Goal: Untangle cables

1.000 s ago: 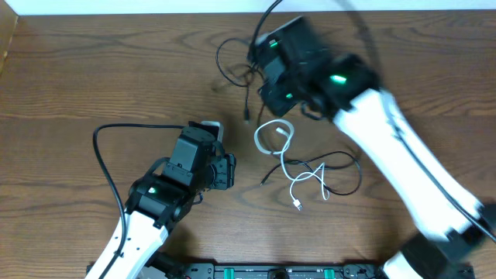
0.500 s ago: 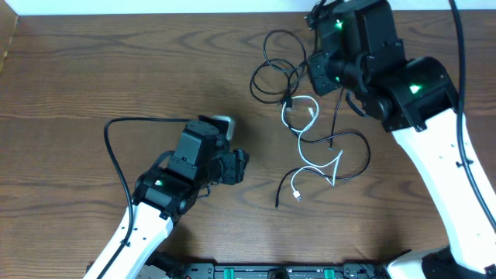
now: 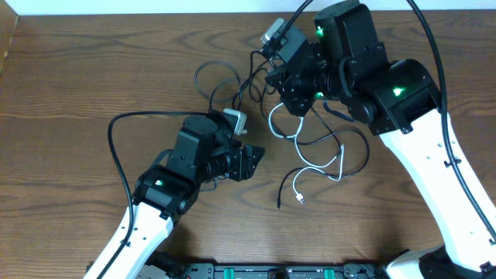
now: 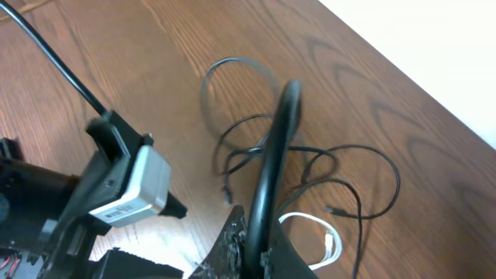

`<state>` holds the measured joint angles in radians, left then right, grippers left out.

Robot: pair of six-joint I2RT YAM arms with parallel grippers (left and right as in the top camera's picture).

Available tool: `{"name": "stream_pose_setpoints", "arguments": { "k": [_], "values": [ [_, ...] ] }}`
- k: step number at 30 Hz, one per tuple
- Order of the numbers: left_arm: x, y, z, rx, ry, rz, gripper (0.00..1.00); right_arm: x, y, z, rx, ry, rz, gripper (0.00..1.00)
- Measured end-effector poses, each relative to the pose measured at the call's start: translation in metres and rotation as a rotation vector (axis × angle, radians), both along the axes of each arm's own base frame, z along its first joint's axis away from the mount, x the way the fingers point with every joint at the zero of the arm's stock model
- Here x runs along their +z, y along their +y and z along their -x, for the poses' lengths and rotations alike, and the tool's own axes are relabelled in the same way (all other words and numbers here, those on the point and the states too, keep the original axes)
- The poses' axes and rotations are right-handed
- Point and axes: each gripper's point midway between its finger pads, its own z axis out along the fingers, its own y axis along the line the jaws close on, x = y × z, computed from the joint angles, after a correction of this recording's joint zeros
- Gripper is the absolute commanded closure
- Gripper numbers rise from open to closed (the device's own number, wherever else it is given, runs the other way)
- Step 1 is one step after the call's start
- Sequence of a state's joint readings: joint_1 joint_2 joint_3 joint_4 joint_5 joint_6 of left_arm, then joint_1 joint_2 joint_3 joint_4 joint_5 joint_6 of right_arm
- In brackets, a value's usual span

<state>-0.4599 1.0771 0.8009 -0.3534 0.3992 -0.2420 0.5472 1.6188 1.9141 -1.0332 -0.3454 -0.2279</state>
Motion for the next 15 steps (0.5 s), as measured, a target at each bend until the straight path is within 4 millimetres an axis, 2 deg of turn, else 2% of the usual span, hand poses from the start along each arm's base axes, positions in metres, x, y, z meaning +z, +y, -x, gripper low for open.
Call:
{"name": "stream_pose_setpoints", "arguments": {
  "k": [4,7,11,13,15],
  "values": [
    [0.013,0.000,-0.015,0.030,-0.083,0.008,0.35,0.005,-0.002,0.001,-0.004,-0.015,-0.008,0.99],
    [0.018,0.006,-0.027,0.079,-0.133,-0.007,0.36,0.021,-0.007,0.009,-0.008,-0.045,-0.030,0.99],
    [0.024,0.005,-0.043,0.116,-0.187,-0.004,0.35,0.067,-0.020,0.038,0.002,-0.131,-0.108,0.99],
    [0.026,0.002,-0.053,0.134,-0.204,0.017,0.35,0.096,-0.027,0.063,0.033,-0.182,-0.168,0.99],
    [0.031,-0.004,-0.064,0.148,-0.229,0.058,0.35,0.116,-0.034,0.086,0.064,-0.213,-0.213,0.99]
  ]
}}
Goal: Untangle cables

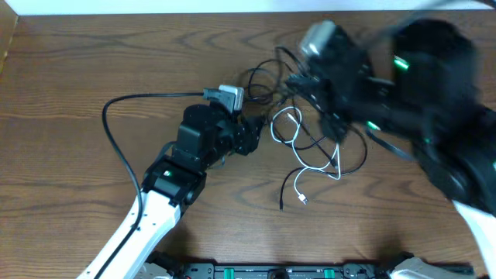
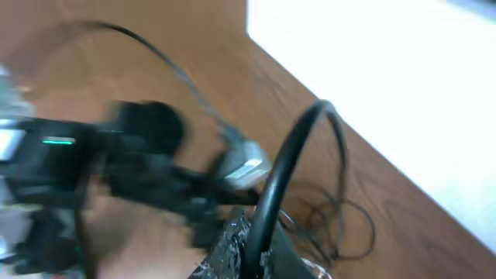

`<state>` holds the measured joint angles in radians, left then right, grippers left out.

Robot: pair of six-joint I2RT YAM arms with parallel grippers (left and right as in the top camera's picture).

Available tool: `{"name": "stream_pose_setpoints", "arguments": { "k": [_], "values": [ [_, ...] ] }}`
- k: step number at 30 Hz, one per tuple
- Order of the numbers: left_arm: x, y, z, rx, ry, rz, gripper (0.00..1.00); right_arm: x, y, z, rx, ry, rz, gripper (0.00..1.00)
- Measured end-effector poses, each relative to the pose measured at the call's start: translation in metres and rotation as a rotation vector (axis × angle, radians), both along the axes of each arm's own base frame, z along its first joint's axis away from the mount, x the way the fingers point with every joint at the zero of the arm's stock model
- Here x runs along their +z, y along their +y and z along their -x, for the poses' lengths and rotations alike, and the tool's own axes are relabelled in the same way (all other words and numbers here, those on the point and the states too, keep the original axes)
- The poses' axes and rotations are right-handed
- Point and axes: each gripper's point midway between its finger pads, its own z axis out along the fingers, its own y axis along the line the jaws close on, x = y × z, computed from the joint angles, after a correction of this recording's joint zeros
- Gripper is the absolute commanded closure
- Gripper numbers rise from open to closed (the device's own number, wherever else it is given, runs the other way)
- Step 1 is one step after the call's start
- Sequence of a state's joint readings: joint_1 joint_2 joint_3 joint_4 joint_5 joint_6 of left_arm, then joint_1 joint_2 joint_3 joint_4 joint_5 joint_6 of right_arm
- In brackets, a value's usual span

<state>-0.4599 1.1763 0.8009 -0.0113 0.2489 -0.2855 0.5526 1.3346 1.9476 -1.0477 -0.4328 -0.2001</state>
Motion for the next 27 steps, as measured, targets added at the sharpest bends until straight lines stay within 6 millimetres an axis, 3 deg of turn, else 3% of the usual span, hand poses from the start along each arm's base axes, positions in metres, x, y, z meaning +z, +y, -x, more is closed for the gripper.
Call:
{"name": "stream_pose_setpoints", "arguments": {
  "k": [4,8,9,12,16,19,27],
  "values": [
    [0.004,-0.011,-0.016,0.007,-0.020,0.074,0.36,0.020,-0.006,0.033,0.071,-0.025,-0.052,0.99],
    [-0.017,-0.015,-0.022,0.019,0.040,0.078,0.35,0.024,-0.009,0.042,0.087,-0.030,-0.063,0.99],
    [-0.023,-0.016,-0.024,0.022,0.056,0.074,0.21,0.025,-0.010,0.043,0.084,-0.035,-0.064,0.99],
    [-0.040,-0.013,-0.028,0.066,0.114,0.074,0.19,0.032,-0.021,0.049,0.044,-0.072,-0.066,0.99],
    [-0.052,-0.009,-0.034,0.126,0.154,0.078,0.19,0.050,-0.055,0.056,-0.110,-0.153,-0.077,0.99],
    [-0.053,-0.007,-0.035,0.148,0.161,0.087,0.19,0.063,-0.097,0.056,-0.331,-0.203,-0.094,0.99],
    [-0.066,-0.001,-0.029,0.166,0.215,0.055,0.19,0.060,-0.185,0.029,-0.881,-0.201,-0.062,0.99]
  ]
}}
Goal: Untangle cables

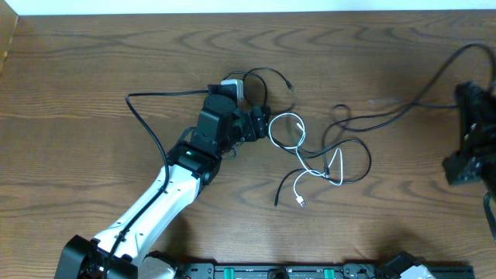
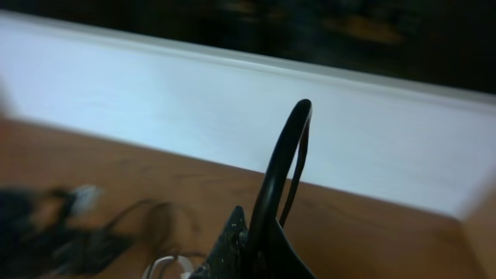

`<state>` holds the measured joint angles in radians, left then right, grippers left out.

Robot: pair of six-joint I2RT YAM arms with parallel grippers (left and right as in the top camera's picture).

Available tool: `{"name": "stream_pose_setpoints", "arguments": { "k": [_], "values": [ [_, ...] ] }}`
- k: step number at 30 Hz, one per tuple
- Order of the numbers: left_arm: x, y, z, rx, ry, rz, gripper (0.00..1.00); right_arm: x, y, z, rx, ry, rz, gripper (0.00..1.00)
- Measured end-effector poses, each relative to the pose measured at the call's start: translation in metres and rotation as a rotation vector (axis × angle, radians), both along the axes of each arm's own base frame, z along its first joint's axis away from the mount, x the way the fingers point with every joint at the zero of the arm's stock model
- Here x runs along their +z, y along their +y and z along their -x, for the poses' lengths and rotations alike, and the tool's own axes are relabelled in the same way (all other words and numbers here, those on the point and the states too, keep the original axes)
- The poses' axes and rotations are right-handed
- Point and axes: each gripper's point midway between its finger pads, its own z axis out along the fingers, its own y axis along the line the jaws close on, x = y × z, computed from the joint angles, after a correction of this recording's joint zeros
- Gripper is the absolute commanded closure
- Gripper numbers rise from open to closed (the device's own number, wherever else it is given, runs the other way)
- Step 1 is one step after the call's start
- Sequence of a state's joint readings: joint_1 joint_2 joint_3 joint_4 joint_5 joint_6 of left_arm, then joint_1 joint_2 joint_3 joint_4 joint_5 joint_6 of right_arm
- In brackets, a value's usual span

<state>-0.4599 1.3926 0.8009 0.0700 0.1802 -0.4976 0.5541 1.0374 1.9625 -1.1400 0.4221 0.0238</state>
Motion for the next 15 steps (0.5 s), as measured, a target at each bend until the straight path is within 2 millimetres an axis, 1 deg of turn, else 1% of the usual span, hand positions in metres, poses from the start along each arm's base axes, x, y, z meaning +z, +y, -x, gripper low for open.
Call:
{"name": "stream_pose_setpoints", "arguments": {
  "k": [3,5,7,10,15],
  "values": [
    [-0.007,0.002,0.004,-0.001,0.031,-0.015,0.19,-0.002,-0.013,-0.008,-0.104,0.006,-0.001,0.99],
    [-0.009,0.001,0.007,-0.012,0.046,-0.014,0.19,-0.003,-0.014,-0.013,-0.127,0.013,-0.006,0.99],
    [-0.008,-0.006,0.012,-0.061,0.052,0.004,0.19,-0.004,-0.010,-0.017,-0.120,0.017,-0.015,0.99],
    [-0.006,-0.022,0.025,-0.186,0.055,0.032,0.19,-0.003,0.008,-0.027,-0.058,0.020,-0.029,0.99],
    [-0.005,-0.043,0.052,-0.403,0.055,0.047,0.19,-0.006,0.061,-0.052,0.150,0.031,-0.001,0.99]
  ]
}}
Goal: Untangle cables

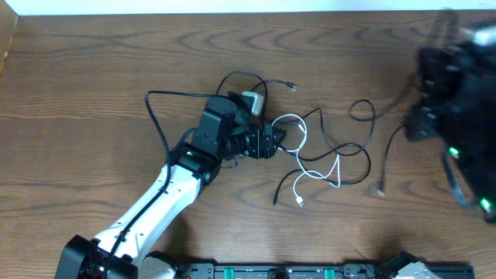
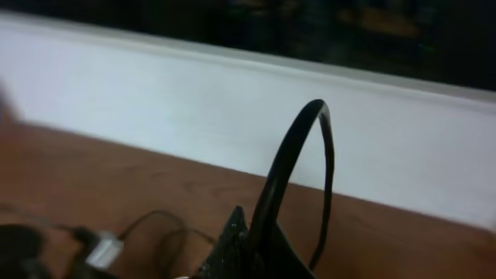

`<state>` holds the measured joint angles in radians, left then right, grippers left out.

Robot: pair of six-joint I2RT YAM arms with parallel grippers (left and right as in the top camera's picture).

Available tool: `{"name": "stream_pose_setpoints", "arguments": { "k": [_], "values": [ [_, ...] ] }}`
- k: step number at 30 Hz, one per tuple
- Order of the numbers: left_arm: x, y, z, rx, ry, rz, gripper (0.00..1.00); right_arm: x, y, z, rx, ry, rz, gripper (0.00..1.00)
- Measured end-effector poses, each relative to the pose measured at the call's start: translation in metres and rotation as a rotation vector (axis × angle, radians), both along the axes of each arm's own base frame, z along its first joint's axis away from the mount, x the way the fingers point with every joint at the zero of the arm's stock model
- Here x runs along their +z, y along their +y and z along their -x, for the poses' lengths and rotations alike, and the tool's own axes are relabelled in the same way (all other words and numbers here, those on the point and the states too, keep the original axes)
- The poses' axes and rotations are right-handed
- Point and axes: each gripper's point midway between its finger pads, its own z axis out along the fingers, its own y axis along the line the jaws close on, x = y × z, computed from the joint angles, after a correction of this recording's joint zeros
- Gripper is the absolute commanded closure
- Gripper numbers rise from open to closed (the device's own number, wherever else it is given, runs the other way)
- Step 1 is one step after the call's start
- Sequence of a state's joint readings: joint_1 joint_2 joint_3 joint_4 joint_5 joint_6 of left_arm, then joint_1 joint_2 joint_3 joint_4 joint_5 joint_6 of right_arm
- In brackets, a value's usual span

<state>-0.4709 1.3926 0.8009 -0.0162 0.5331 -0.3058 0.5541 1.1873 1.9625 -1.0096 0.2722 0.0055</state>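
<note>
A loose tangle of thin black cables (image 1: 350,147) and a white cable (image 1: 335,167) lies mid-table in the overhead view. The white cable's loop (image 1: 288,124) sits right beside my left gripper (image 1: 273,143); its jaws are too dark to read. One black cable (image 1: 385,155) trails right of the tangle, its plug end (image 1: 379,187) lying on the wood. My right arm (image 1: 457,85) is a blur at the upper right. In the right wrist view my right gripper (image 2: 252,225) is shut on a black cable (image 2: 288,167) that arches up out of the jaws.
The wooden table (image 1: 93,77) ends at a white wall (image 2: 155,93) along its far side. A black cable (image 1: 155,108) on my left arm loops over the wood. A dark rail (image 1: 271,271) runs along the front edge.
My right arm has gone from the far right edge to the upper right. The black cable, then stretched toward the top right, now lies slack with its plug on the table. My left gripper shifted slightly right.
My right gripper stood over the tangle at top centre, shut on a black cable, with the left gripper below. Then the right arm was further right and the left at the tangle. Later the cable was stretched to the far right; now it lies apart.
</note>
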Motion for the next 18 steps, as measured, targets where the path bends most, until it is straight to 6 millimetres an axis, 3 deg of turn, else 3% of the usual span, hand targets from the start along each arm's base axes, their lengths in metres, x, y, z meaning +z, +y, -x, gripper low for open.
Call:
{"name": "stream_pose_setpoints", "arguments": {
  "k": [3,8,14,18],
  "values": [
    [-0.003,-0.010,0.017,-0.101,-0.002,-0.006,0.19,-0.009,0.038,-0.019,0.143,0.013,0.033,0.99],
    [-0.004,-0.027,0.039,-0.232,-0.031,-0.017,0.19,-0.010,0.081,-0.040,0.296,-0.019,0.029,0.99],
    [-0.003,-0.036,0.049,-0.297,-0.058,-0.019,0.19,-0.002,0.099,-0.040,0.386,-0.054,0.010,0.99],
    [0.007,-0.040,0.043,-0.304,-0.117,0.003,0.19,-0.011,0.103,-0.033,0.429,-0.015,0.014,0.99]
  ]
}}
